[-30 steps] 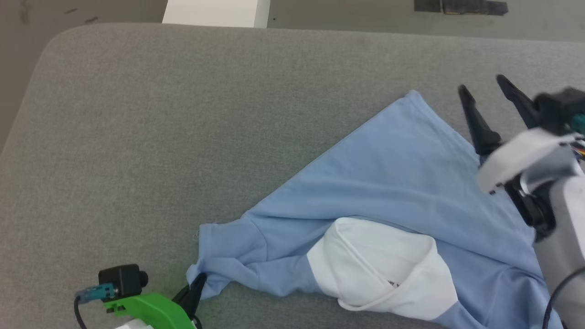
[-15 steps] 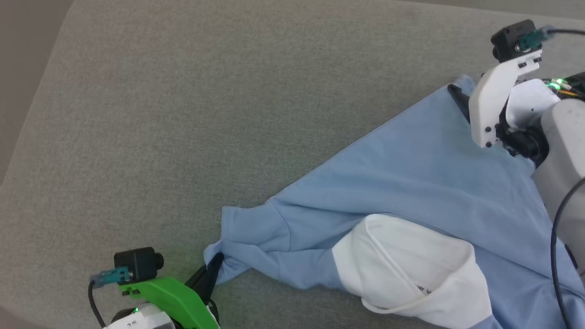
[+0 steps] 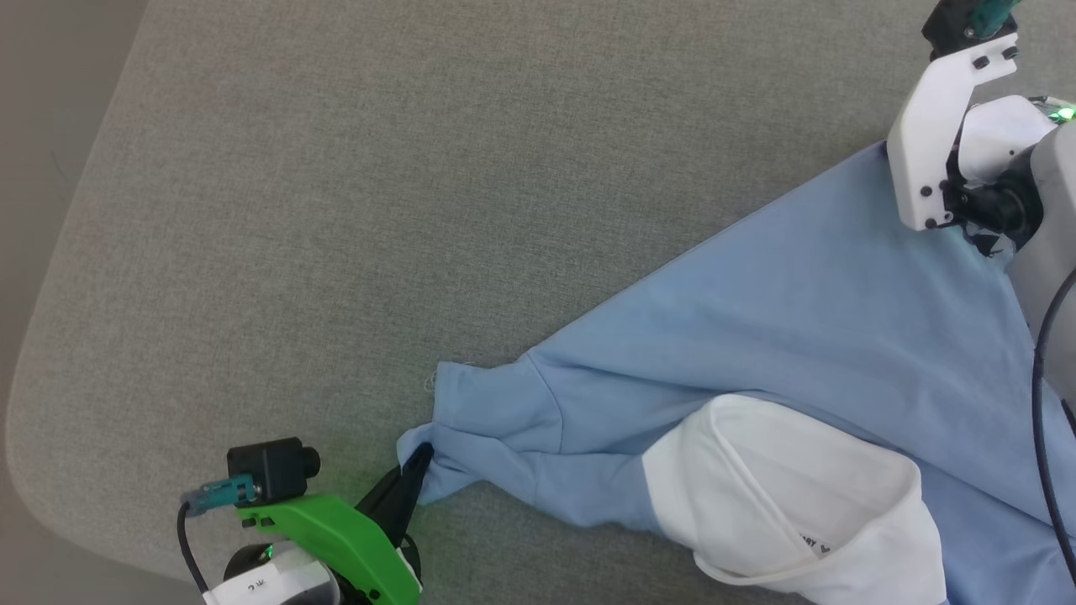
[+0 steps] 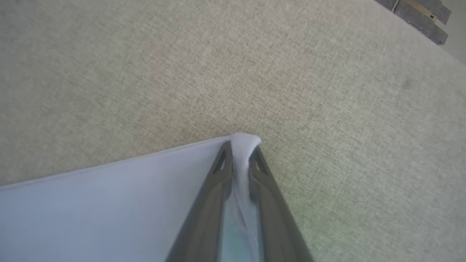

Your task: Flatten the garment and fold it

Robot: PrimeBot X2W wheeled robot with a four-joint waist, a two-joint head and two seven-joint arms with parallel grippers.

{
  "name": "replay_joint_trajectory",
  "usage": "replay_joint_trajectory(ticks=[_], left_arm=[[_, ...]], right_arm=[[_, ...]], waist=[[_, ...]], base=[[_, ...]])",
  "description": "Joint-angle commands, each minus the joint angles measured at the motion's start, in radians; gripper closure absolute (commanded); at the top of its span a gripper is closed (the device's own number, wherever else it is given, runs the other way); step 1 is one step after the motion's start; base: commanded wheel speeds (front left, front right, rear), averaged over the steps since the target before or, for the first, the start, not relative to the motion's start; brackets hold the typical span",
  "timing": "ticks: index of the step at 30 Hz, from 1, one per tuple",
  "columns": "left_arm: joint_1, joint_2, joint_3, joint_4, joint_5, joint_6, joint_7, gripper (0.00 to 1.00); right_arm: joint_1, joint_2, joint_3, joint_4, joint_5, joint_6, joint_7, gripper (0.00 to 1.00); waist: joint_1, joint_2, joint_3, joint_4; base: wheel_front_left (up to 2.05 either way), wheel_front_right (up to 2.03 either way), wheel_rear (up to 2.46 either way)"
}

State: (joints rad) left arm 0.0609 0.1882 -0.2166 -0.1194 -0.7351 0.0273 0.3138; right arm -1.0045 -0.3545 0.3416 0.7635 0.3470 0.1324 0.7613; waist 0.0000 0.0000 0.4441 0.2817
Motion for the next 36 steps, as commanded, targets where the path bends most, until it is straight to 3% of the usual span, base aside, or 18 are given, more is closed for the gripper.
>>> replay_joint_trajectory(ticks=[1, 4, 12, 17, 21, 26, 36], left_arm=[[-0.003, 0.001, 0.001, 0.020, -0.004, 0.006, -0.001, 1.00], [-0.003, 0.002, 0.000, 0.021, -0.004, 0.006, -0.001, 1.00], [0.032, 0.031, 0.026, 0.003, 0.008, 0.018, -0.023, 1.00], [0.047, 0.053, 0.053, -0.027, 0.023, 0.021, -0.057, 1.00], [0.031, 0.076, 0.082, -0.073, 0.040, 0.019, -0.091, 1.00], [-0.059, 0.121, 0.111, -0.144, 0.036, -0.011, -0.085, 1.00], [-0.431, 0.201, 0.142, -0.232, -0.011, -0.053, 0.023, 1.00]], right_arm=[[0.049, -0.004, 0.011, 0.012, -0.014, -0.002, 0.000, 1.00], [0.081, -0.013, -0.006, -0.040, -0.012, -0.002, -0.111, 1.00], [0.289, -0.011, -0.090, -0.193, -0.008, -0.002, -0.540, 1.00], [0.445, 0.010, -0.159, -0.291, 0.002, -0.002, -0.661, 1.00], [0.561, 0.008, -0.218, -0.413, 0.004, -0.002, -0.648, 1.00], [0.648, -0.019, -0.289, -0.622, 0.000, -0.002, -0.531, 1.00], [0.579, -0.120, -0.374, -0.944, -0.015, -0.002, -0.272, 1.00]], waist=[[0.0000, 0.0000, -0.007, -0.006], [0.0000, 0.0000, -0.023, -0.013], [0.0000, 0.0000, -0.124, -0.086], [0.0000, 0.0000, -0.200, -0.151], [0.0000, 0.0000, -0.245, -0.199], [0.0000, 0.0000, -0.277, -0.247], [0.0000, 0.0000, -0.289, -0.295]], base=[[0.00, 0.00, 0.00], [0.00, 0.00, 0.00], [0.00, 0.00, 0.00], [0.00, 0.00, 0.00], [0.00, 0.00, 0.00], [0.00, 0.00, 0.00], [0.00, 0.00, 0.00]])
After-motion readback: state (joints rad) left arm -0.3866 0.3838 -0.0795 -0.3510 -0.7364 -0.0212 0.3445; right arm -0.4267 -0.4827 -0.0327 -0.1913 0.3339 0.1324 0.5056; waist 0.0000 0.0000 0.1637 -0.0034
